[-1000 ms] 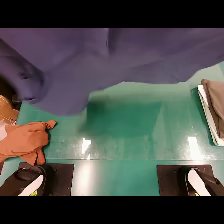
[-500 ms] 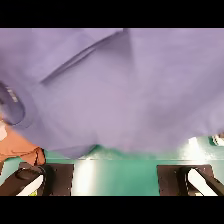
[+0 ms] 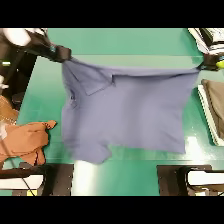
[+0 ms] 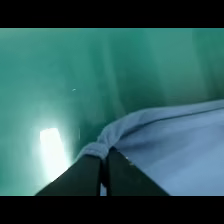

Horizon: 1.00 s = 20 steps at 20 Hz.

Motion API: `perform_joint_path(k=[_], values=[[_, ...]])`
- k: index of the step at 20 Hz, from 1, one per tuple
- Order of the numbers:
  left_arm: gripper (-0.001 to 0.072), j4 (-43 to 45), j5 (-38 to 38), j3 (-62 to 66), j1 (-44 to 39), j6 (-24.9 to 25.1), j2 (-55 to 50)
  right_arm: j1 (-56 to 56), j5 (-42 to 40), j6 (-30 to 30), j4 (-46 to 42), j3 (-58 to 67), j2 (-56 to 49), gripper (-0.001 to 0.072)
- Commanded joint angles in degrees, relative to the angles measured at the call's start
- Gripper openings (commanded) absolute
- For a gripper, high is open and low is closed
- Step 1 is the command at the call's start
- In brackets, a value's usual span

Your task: Fold the shirts.

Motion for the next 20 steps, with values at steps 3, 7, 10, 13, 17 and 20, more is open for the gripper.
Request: perform_joint_path(k=[3,7,10,13,17,20], values=[[0.0023,-2.7,17.7,-1.0,2.6,-2.7,-10.4,1.0,-3.9,0.2,0.4,8.5,-14.4,0.0013],[0.0022,-4.3,6.9,-0.9,4.4,0.6,-10.2,1.2,-1.0,0.2,-0.1,11.1,-14.4,0.0013],[0.0022,-4.9,-7.1,-1.4,4.4,7.1,-10.2,1.7,0.9,0.2,-1.6,7.0,-12.0,0.0012],[0.0023,-4.3,-9.9,-4.2,4.4,7.0,-10.2,2.7,-1.2,0.2,-1.6,-3.3,-8.1,0.0013],[0.0269,-4.0,-7.0,-10.6,4.4,2.6,-10.3,5.5,-8.0,0.2,-1.5,-15.5,-3.5,0.0014],[0.0542,-4.1,-7.8,-11.8,4.4,-0.3,-9.9,6.1,-10.0,0.2,-1.4,-18.4,-1.6,0.038]])
